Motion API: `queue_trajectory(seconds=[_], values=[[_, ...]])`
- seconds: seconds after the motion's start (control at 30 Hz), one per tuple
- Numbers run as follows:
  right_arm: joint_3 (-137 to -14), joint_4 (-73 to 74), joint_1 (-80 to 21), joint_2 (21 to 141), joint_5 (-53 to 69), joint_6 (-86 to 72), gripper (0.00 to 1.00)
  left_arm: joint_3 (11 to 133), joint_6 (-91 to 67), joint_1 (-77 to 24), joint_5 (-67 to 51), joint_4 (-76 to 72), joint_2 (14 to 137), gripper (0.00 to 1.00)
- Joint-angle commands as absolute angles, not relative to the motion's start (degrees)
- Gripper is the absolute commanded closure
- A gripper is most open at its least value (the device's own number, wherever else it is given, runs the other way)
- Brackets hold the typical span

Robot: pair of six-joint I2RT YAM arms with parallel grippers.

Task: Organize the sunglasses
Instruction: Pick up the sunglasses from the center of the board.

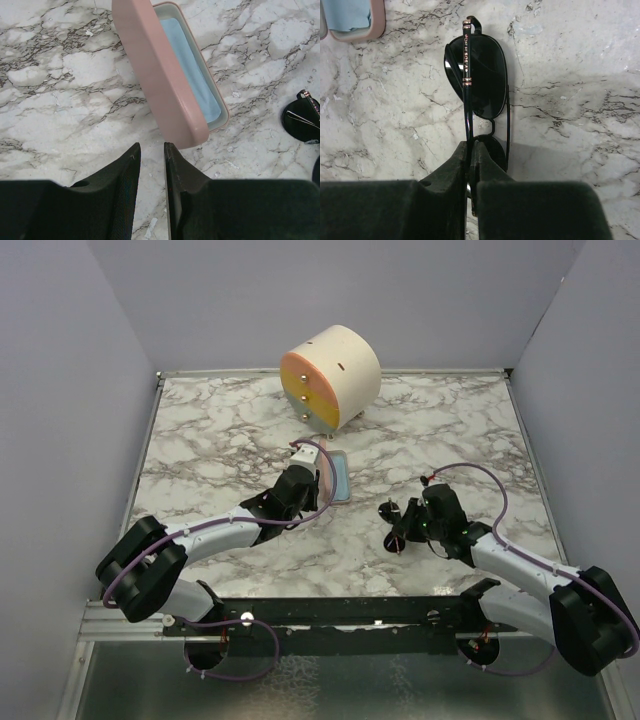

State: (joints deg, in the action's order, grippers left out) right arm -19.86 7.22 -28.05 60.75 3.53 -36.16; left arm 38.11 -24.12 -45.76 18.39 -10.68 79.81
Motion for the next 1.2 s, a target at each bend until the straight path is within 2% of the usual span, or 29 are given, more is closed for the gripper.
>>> queue_trajectory(seconds=[0.0, 0.43, 0.97, 1.17], values=[[-21.36, 4.78, -27.82, 61.02, 5.0, -35.86, 0.99, 37.97, -24.7, -45.65, 17.49, -11.96, 80.12, 0.72], [-25.89, 2.3, -27.86, 63.14, 9.03, -36.31, 0.99, 38.06, -24.61, -45.6, 18.45, -11.95, 80.44, 0.72], [-43.68, -6.33, -27.86, 86.17, 16.31, -33.93, 0.99, 37.79, -24.08, -45.11, 20.82, -11.71, 80.62, 0.7], [-49.38, -7.5, -27.86, 91.46, 17.19, -33.23, 0.99, 38.09, -24.06, -44.57, 20.17, -11.96, 81.81, 0.7]])
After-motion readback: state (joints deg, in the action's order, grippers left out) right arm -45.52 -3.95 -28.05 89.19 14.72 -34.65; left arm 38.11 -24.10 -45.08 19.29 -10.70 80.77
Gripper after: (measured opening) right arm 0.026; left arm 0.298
